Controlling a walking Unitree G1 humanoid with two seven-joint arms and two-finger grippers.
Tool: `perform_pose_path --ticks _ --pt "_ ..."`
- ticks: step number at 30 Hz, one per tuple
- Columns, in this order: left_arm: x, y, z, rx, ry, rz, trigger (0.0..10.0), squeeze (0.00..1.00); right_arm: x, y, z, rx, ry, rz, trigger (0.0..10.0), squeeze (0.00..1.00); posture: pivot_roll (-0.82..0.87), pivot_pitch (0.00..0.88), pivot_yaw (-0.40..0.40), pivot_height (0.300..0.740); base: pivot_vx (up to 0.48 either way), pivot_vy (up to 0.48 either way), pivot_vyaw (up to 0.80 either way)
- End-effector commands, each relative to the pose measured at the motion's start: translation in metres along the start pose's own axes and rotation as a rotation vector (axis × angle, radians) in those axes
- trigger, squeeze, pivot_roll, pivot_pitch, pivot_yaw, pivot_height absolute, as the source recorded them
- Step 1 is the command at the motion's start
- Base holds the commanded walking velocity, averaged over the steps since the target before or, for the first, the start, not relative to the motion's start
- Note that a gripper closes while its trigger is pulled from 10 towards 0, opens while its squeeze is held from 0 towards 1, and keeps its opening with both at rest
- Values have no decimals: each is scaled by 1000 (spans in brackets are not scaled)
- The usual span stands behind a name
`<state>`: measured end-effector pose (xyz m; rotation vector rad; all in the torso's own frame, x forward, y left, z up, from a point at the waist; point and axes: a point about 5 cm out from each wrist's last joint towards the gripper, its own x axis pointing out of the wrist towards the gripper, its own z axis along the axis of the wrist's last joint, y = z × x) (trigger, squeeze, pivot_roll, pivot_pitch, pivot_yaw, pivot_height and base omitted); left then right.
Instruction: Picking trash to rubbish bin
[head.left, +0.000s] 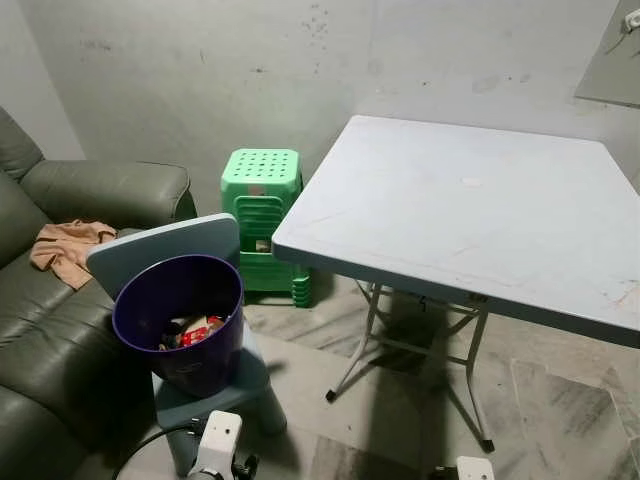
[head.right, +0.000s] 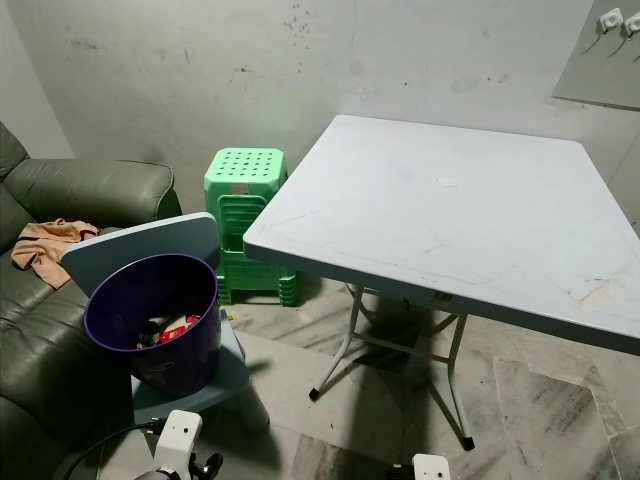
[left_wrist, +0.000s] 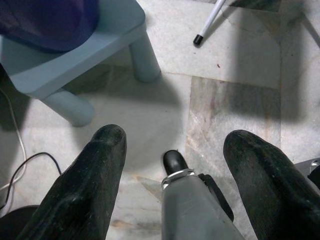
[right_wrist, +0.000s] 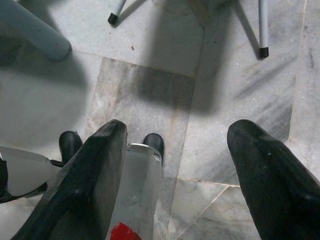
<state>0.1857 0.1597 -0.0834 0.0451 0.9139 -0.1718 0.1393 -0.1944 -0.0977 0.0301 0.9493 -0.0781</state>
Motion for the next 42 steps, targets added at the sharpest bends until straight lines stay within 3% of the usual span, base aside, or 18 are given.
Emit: perform_pose_path --ticks 1,32,42 --pt "0 2 0 -19 3 9 10000 0 1 0 1 10 8 -5 10000 0 -54 0 22 740 0 -300 0" --pt "0 1 -3 -65 7 15 10000 0 0 0 -3 2 29 0 10000 0 -48 0 2 740 0 -366 0" --pt "0 0 -2 -68 2 19 10000 0 0 -1 -5 0 41 0 10000 0 -48 0 -1 740 0 -332 -759"
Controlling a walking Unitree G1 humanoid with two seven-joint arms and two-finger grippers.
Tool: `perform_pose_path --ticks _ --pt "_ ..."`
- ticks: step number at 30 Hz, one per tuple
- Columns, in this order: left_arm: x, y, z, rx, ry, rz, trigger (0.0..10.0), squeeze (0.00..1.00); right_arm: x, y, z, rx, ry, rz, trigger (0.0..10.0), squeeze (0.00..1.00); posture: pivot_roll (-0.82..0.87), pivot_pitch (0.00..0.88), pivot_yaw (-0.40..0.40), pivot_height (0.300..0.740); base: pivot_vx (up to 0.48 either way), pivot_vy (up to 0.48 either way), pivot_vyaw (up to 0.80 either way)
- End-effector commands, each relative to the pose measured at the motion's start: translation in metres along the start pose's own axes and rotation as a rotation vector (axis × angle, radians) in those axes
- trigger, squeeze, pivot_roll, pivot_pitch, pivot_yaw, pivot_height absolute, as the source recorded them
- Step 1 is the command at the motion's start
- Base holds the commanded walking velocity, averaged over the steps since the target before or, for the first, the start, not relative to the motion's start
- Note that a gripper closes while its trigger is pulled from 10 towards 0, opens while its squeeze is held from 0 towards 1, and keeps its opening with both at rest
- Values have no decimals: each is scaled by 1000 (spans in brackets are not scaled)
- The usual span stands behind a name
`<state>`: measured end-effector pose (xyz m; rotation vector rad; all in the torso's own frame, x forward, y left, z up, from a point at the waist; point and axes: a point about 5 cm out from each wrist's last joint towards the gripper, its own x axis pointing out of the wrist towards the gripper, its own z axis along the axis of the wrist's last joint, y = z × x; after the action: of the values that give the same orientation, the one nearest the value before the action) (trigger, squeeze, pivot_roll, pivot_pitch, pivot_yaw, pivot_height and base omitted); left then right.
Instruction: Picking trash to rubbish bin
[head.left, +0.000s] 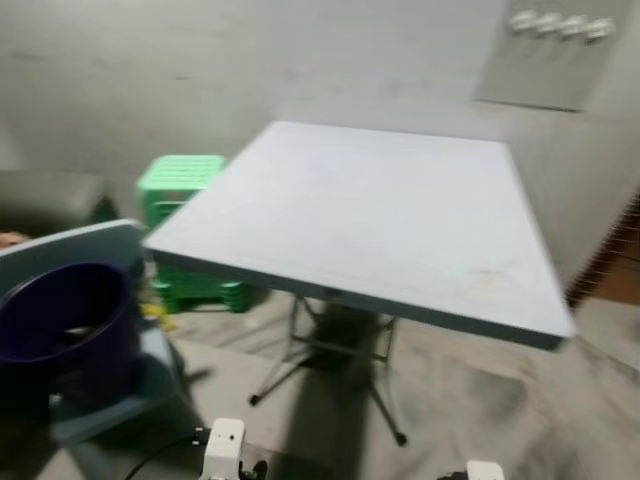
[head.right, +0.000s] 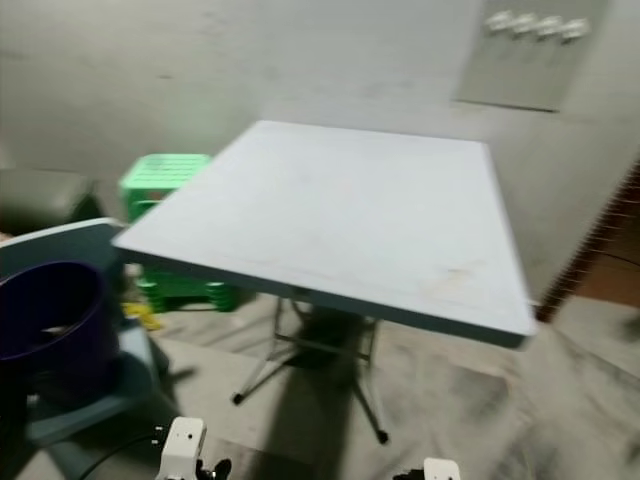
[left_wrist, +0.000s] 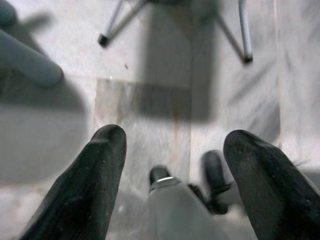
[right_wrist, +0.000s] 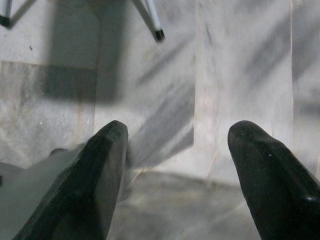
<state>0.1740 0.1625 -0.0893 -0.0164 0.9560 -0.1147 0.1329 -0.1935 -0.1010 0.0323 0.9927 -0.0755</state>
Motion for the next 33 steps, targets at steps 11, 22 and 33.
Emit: perform_pose_path --ticks 11,22,33 --pt "2 -2 11 7 -30 2 10000 0 1 -1 4 -1 -5 0 10000 0 -49 0 -4 740 0 0 -713" --pt "3 -1 12 22 -19 20 10000 0 2 -2 6 -3 -4 -13 10000 0 -52 0 -3 740 0 0 0" --pt "3 -1 11 25 -15 16 10000 0 1 -4 4 -12 6 -18 10000 0 -54 0 -5 740 0 0 0"
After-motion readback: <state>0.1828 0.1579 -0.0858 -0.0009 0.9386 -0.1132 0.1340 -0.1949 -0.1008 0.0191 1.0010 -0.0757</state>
